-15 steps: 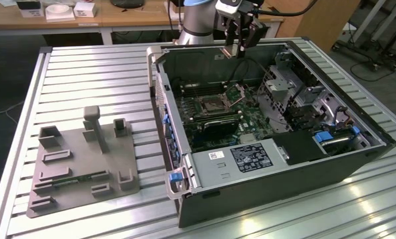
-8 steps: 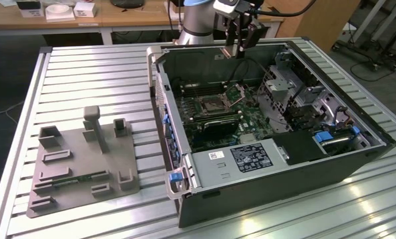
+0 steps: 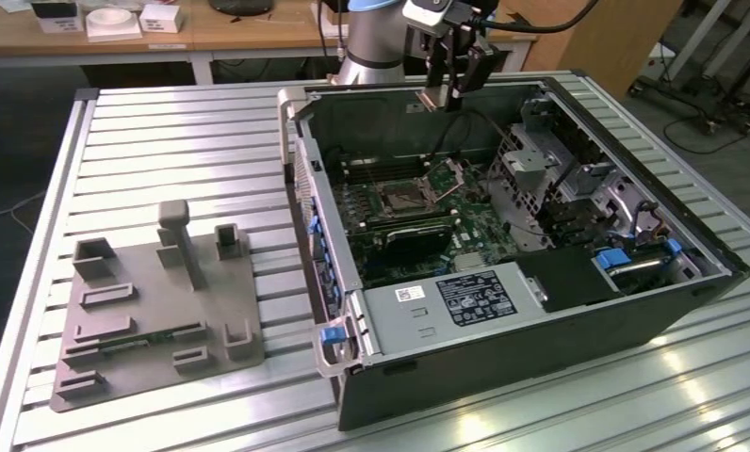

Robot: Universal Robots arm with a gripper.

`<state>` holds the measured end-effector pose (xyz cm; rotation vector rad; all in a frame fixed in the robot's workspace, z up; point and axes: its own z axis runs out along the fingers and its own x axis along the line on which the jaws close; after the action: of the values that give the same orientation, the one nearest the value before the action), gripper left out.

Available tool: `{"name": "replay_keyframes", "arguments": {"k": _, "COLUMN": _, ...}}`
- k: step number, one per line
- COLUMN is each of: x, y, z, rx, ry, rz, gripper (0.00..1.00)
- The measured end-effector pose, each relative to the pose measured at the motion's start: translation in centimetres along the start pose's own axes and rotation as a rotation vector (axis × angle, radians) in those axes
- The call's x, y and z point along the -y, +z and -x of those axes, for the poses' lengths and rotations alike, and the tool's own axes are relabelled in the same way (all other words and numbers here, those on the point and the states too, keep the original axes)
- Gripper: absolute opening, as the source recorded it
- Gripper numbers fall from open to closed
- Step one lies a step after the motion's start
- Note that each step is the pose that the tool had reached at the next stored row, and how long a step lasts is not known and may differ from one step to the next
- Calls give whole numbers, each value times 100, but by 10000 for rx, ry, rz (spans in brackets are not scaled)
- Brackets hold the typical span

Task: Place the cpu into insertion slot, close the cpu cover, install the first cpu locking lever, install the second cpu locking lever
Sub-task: 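Place the cpu into insertion slot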

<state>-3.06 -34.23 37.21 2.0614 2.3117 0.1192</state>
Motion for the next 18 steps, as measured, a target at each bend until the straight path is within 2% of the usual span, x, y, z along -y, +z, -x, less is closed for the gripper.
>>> {"name": "replay_keyframes", "arguments": {"k": 8, "x": 1, "y": 11, "z": 0, "rx": -4, "ry": 2, "rz": 0, "gripper": 54}}
{"name": "replay_keyframes", "arguments": {"k": 14, "x": 13, "y": 113, "z": 2, "rx": 20, "ry": 50, "rz": -4, "gripper": 54}}
{"name": "replay_keyframes", "arguments": {"k": 18, "x": 23, "y": 174, "z": 2, "rx": 51, "ry": 315, "rz": -2, "gripper": 54}}
